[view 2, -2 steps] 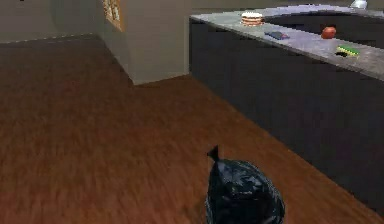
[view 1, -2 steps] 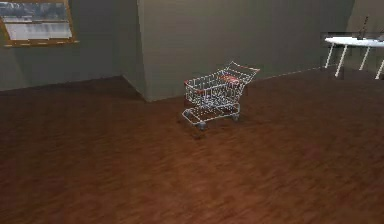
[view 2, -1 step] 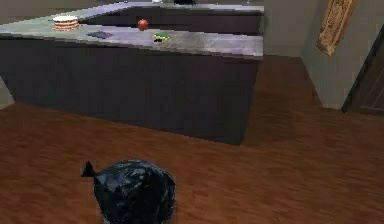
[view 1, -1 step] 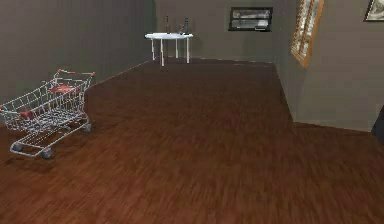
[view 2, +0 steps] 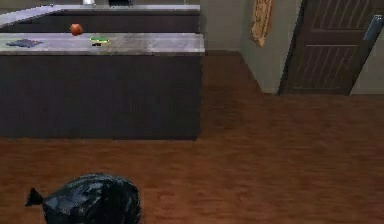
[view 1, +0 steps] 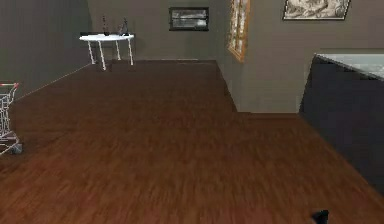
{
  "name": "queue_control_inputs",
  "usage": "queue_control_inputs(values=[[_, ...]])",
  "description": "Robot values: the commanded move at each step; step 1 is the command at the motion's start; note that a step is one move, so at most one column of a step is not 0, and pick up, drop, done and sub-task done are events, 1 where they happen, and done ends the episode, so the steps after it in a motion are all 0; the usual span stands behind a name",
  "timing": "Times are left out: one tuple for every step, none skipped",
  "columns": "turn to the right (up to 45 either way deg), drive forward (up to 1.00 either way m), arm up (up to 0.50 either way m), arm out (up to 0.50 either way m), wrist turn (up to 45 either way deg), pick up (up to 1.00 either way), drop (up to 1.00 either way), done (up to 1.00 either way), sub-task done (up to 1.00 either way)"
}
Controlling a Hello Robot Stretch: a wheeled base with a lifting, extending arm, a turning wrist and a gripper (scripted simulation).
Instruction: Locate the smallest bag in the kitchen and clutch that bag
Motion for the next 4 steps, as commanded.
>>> queue_control_inputs(values=[[0.0,0.95,0.00,0.00,0.0,0.00,0.00,0.00,0.00],[36.0,0.00,0.00,0.00,0.0,0.00,0.00,0.00,0.00],[0.0,1.00,0.00,0.00,0.0,0.00,0.00,0.00,0.00],[6.0,0.00,0.00,0.00,0.0,0.00,0.00,0.00,0.00]])
